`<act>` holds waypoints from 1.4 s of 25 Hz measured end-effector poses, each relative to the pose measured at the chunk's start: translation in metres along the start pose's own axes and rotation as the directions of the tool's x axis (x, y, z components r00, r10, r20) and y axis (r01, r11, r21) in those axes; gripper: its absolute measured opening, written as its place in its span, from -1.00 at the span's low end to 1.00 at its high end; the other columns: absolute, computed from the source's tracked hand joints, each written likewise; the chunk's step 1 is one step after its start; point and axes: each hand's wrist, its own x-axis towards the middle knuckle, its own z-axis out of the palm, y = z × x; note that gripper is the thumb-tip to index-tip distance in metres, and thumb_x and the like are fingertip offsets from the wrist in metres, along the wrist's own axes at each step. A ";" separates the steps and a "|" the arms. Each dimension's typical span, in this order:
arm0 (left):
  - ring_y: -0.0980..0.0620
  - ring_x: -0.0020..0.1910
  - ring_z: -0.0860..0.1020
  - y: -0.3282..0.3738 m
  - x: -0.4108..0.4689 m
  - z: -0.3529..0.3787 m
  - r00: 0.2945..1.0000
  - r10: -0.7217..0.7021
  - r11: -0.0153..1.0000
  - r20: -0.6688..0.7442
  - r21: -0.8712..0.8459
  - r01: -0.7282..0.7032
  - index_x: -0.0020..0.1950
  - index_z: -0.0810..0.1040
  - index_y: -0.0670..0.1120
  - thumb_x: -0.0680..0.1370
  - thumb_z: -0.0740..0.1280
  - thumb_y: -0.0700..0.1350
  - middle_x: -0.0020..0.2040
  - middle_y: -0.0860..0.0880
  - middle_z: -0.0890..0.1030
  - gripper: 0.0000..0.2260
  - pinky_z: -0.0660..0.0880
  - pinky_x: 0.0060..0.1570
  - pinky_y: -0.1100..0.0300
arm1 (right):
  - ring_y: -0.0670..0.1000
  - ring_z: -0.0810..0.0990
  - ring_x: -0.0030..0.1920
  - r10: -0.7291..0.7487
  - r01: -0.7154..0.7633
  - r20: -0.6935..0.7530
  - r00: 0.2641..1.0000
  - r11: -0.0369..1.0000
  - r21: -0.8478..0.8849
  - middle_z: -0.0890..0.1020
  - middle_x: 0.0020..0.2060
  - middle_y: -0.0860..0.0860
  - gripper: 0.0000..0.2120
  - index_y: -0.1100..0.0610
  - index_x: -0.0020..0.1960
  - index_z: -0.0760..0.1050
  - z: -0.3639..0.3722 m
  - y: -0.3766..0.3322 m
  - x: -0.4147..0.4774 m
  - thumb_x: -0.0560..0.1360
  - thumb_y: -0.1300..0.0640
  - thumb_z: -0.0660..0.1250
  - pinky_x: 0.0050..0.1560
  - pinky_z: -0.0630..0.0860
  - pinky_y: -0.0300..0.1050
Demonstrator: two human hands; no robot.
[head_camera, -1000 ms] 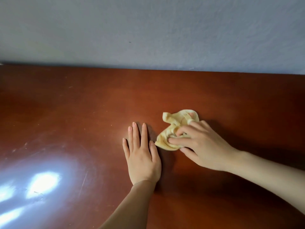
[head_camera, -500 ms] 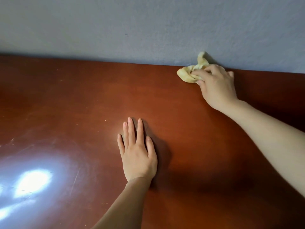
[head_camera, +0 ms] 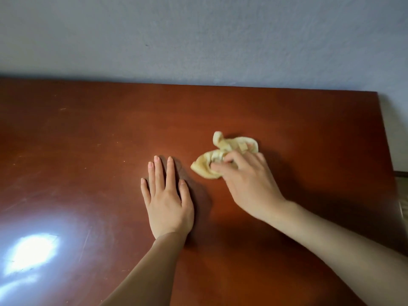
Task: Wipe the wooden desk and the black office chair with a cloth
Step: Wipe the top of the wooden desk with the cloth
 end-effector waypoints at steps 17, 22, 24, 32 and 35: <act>0.06 0.54 -0.08 0.000 -0.001 -0.001 1.000 0.013 1.000 -0.007 0.022 -0.013 0.53 0.15 -0.01 0.55 -0.11 0.07 0.56 -0.03 0.07 -0.46 -0.25 0.47 0.16 | 0.27 0.48 0.18 0.332 -0.359 -0.155 0.930 0.910 -0.208 0.57 0.11 0.22 -0.71 0.17 0.19 0.55 -0.054 0.147 0.036 0.48 0.18 0.31 0.09 0.40 0.15; 0.05 0.54 -0.07 0.000 0.001 0.000 1.000 0.015 1.000 -0.013 0.018 -0.015 0.53 0.17 -0.02 0.55 -0.10 0.07 0.56 -0.03 0.08 -0.46 -0.24 0.46 0.17 | 0.24 0.51 0.10 0.487 -0.535 -0.259 0.834 0.829 -0.165 0.58 0.06 0.22 -0.72 0.15 0.20 0.52 -0.040 0.138 0.067 0.51 0.16 0.26 0.22 0.33 0.07; 0.05 0.54 -0.06 0.001 0.000 0.000 1.000 0.016 1.000 -0.014 0.021 -0.016 0.53 0.17 -0.02 0.55 -0.10 0.07 0.56 -0.03 0.08 -0.46 -0.24 0.46 0.17 | 0.25 0.52 0.09 0.448 -0.490 -0.249 0.859 0.860 -0.142 0.60 0.03 0.22 -0.73 0.16 0.18 0.55 -0.039 0.128 0.059 0.49 0.15 0.28 0.22 0.34 0.08; 0.04 0.54 -0.05 0.001 0.000 0.000 1.000 0.015 1.000 -0.011 0.018 -0.015 0.53 0.17 -0.03 0.54 -0.07 0.01 0.56 -0.04 0.09 -0.47 -0.23 0.46 0.16 | 0.20 0.61 -0.14 0.040 -0.039 -0.142 0.989 0.999 0.009 0.64 -0.20 0.06 -0.74 0.13 -0.03 0.66 -0.030 0.050 -0.024 0.27 0.25 0.47 -0.03 0.52 0.10; 0.04 0.54 -0.05 0.001 -0.001 0.000 1.000 0.015 1.000 -0.005 0.014 -0.015 0.53 0.17 -0.03 0.53 -0.08 0.00 0.56 -0.04 0.08 -0.46 -0.20 0.48 0.12 | 0.04 0.57 -0.24 -0.178 0.175 0.012 0.984 0.978 0.112 0.60 -0.25 -0.01 -0.77 0.10 -0.08 0.66 -0.028 0.026 -0.059 0.27 0.24 0.42 -0.13 0.49 -0.02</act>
